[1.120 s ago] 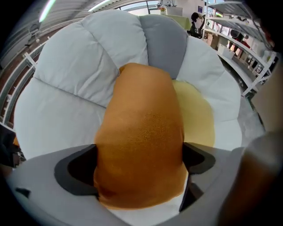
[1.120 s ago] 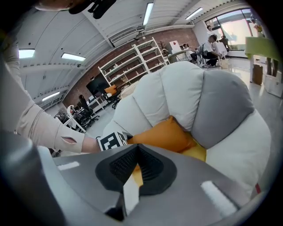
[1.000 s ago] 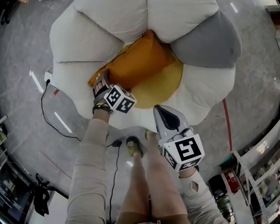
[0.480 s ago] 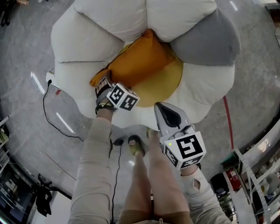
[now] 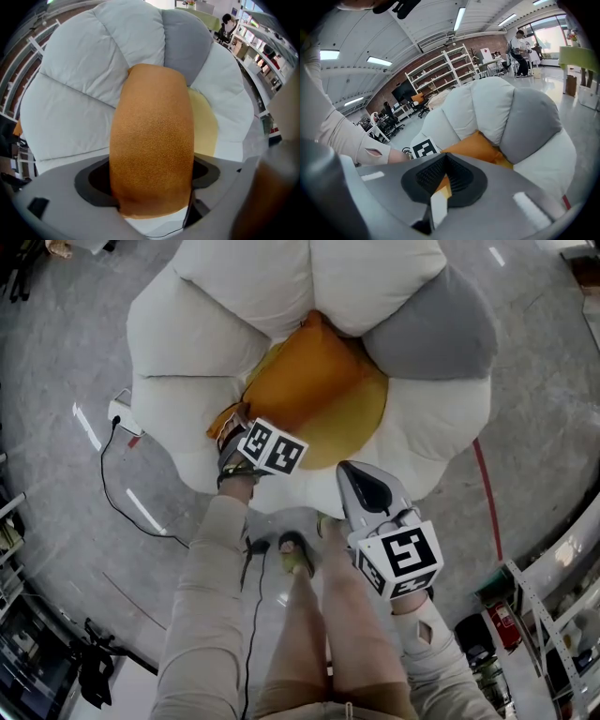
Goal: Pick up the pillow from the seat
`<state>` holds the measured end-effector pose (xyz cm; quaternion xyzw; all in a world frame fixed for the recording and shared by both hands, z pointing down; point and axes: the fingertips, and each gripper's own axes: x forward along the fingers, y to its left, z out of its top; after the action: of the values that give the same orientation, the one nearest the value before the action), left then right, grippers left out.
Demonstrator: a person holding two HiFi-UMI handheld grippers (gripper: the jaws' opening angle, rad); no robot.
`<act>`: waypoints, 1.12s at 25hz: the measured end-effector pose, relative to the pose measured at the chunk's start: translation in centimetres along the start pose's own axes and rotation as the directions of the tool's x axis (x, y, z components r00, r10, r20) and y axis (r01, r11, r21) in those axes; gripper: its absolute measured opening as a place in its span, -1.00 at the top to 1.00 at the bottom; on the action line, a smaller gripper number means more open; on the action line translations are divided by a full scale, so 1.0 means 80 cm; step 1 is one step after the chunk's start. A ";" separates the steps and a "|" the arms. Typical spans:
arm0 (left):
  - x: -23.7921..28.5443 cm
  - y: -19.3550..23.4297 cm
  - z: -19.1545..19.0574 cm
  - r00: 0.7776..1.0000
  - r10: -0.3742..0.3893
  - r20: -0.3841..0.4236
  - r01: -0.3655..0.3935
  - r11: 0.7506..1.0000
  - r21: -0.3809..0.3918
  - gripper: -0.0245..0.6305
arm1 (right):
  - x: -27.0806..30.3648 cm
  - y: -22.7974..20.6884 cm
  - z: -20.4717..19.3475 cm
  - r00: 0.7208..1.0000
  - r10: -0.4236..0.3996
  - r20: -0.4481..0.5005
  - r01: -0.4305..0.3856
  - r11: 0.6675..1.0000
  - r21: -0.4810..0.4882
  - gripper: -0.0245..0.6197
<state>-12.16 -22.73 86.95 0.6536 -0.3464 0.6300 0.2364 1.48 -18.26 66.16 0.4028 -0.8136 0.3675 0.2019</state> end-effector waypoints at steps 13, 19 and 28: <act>-0.106 -0.040 -0.007 0.978 -0.086 0.191 0.128 0.967 -0.221 -0.42 | -0.045 0.023 0.018 0.999 -0.023 0.025 0.024 0.999 -0.034 0.92; -0.180 -0.049 -0.010 0.943 -0.086 0.323 0.184 0.940 -0.288 -0.42 | -0.073 0.037 0.022 0.998 -0.042 0.044 0.044 0.998 -0.037 0.92; -0.312 -0.070 -0.021 0.887 -0.072 0.457 0.260 0.894 -0.364 -0.42 | -0.136 0.070 0.049 0.996 -0.061 0.063 0.067 0.994 -0.082 0.92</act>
<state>-8.23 -14.00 63.14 0.7388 -0.4574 0.3581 0.3415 3.31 -13.47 54.35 0.4308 -0.8208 0.3138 0.2055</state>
